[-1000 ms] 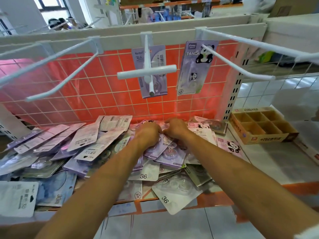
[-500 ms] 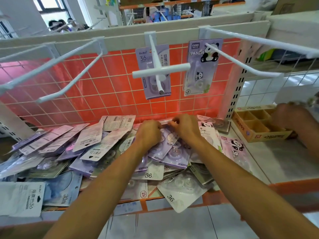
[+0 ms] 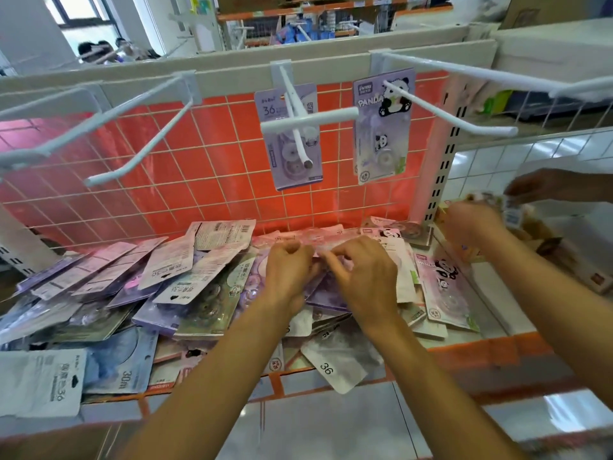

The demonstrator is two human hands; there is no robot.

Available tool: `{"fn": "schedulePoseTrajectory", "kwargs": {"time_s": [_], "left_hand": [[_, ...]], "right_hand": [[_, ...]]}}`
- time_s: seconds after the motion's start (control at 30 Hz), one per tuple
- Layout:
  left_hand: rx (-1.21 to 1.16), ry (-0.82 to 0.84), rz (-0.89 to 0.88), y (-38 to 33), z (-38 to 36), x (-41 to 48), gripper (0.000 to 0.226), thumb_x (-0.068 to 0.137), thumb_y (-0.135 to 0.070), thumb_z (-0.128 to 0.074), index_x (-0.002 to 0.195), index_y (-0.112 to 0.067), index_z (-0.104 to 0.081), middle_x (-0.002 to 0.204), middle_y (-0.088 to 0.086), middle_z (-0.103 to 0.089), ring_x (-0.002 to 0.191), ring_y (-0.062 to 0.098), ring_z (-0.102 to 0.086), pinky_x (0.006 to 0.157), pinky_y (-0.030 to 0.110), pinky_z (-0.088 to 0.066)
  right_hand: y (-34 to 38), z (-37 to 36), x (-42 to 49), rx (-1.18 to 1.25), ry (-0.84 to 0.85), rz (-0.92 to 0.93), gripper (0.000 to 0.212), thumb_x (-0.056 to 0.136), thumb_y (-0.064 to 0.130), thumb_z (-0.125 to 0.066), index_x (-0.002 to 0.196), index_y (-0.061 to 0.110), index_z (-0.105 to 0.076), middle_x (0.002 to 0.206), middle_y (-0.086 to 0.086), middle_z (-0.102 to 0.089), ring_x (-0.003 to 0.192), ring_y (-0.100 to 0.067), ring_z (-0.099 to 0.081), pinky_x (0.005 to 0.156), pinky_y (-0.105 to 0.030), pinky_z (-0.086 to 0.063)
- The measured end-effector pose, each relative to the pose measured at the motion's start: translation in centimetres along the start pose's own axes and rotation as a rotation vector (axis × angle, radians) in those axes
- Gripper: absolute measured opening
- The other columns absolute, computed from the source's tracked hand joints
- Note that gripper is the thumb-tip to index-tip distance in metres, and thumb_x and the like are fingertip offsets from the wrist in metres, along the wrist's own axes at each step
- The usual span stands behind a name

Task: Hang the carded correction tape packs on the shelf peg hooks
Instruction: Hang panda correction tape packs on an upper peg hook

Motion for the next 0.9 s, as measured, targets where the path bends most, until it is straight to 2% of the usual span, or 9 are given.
{"fn": "schedulePoseTrajectory", "kwargs": {"time_s": [0.03, 0.1, 0.17, 0.27, 0.4, 0.5, 0.6, 0.73, 0.9], "left_hand": [[-0.022, -0.033, 0.016, 0.2, 0.2, -0.2, 0.008, 0.092, 0.008, -0.046, 0.093, 0.002, -0.052, 0.068, 0.017, -0.052, 0.045, 0.014, -0.049, 0.036, 0.018, -0.038], [-0.061, -0.08, 0.046, 1.1, 0.7, -0.3, 0.033, 0.09, 0.007, -0.053, 0.119, -0.004, -0.044, 0.098, 0.023, -0.054, 0.062, 0.018, -0.055, 0.045, 0.023, -0.045], [-0.075, -0.087, 0.05, 1.2, 1.0, -0.6, 0.044, 0.09, 0.006, -0.055, 0.126, -0.013, -0.038, 0.1, 0.02, -0.056, 0.065, 0.02, -0.055, 0.051, 0.028, -0.047], [-0.049, -0.054, 0.033, 0.9, 1.6, -1.1, 0.036, 0.087, 0.009, -0.053, 0.121, -0.004, -0.047, 0.086, 0.015, -0.062, 0.064, 0.021, -0.059, 0.052, 0.028, -0.051], [0.033, -0.023, -0.039, 0.7, 2.2, -2.1, 0.035, 0.084, 0.016, -0.05, 0.109, -0.003, -0.064, 0.097, 0.018, -0.072, 0.089, 0.039, -0.068, 0.08, 0.051, -0.055], [0.041, -0.025, -0.065, 0.9, 2.7, -2.7, 0.034, 0.085, 0.017, -0.049, 0.094, -0.012, -0.064, 0.091, 0.011, -0.073, 0.084, 0.029, -0.07, 0.076, 0.041, -0.057], [0.053, -0.019, -0.082, 1.4, 3.2, -2.9, 0.034, 0.086, 0.016, -0.05, 0.092, -0.015, -0.063, 0.088, 0.007, -0.073, 0.087, 0.028, -0.07, 0.079, 0.042, -0.057], [0.061, 0.043, -0.11, 1.5, 3.1, -3.3, 0.033, 0.089, 0.013, -0.052, 0.098, -0.017, -0.061, 0.097, 0.01, -0.07, 0.09, 0.026, -0.068, 0.079, 0.036, -0.058], [0.047, 0.124, -0.126, 1.6, 2.9, -3.5, 0.029, 0.089, 0.011, -0.054, 0.108, -0.01, -0.06, 0.108, 0.02, -0.067, 0.09, 0.027, -0.067, 0.08, 0.039, -0.057]], "right_hand": [[0.4, 0.0, -0.5, -0.002, 0.004, 0.026, 0.025, 0.082, 0.034, -0.064, 0.068, 0.013, -0.062, 0.069, -0.001, -0.059, 0.067, -0.02, -0.053, 0.064, -0.022, -0.032], [0.7, -0.3, -1.3, 0.008, 0.034, 0.038, 0.027, 0.083, 0.036, -0.061, 0.07, 0.013, -0.062, 0.07, -0.001, -0.059, 0.067, -0.021, -0.053, 0.064, -0.027, -0.038], [0.8, -0.5, -1.9, 0.032, 0.073, 0.044, 0.027, 0.083, 0.037, -0.06, 0.072, 0.013, -0.064, 0.071, -0.001, -0.06, 0.068, -0.02, -0.055, 0.062, -0.029, -0.042], [0.8, -0.5, -2.4, 0.094, 0.124, 0.019, 0.036, 0.085, 0.044, -0.052, 0.07, 0.015, -0.067, 0.068, 0.001, -0.062, 0.066, -0.017, -0.056, 0.059, -0.028, -0.044], [0.2, 0.4, -1.9, 0.12, 0.078, -0.081, 0.04, 0.089, 0.041, -0.047, 0.066, 0.014, -0.063, 0.064, 0.002, -0.06, 0.064, -0.016, -0.051, 0.059, -0.028, -0.036], [-0.4, 1.0, -0.8, 0.131, 0.038, -0.159, 0.031, 0.088, 0.033, -0.053, 0.07, 0.01, -0.065, 0.071, -0.001, -0.064, 0.07, -0.017, -0.053, 0.064, -0.028, -0.035], [-1.1, 0.7, 0.1, 0.208, 0.067, -0.25, 0.016, 0.091, 0.024, -0.058, 0.094, 0.011, -0.067, 0.09, 0.0, -0.065, 0.086, -0.018, -0.056, 0.076, -0.031, -0.042], [-2.0, 0.3, 0.9, 0.369, 0.123, -0.448, 0.028, 0.092, 0.026, -0.059, 0.117, 0.013, -0.057, 0.105, 0.007, -0.058, 0.097, -0.012, -0.056, 0.081, -0.024, -0.042], [-1.5, -0.4, 1.5, 0.565, 0.162, -0.566, 0.014, 0.092, 0.033, -0.058, 0.099, 0.021, -0.06, 0.095, -0.002, -0.065, 0.087, -0.021, -0.059, 0.074, -0.037, -0.049]]}}
Point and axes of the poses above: each hand's wrist, its own x-axis towards the middle knuckle, its own z-axis out of the back of the hand, y = z × x, the point moved 8 cm from there along x, towards the middle knuckle
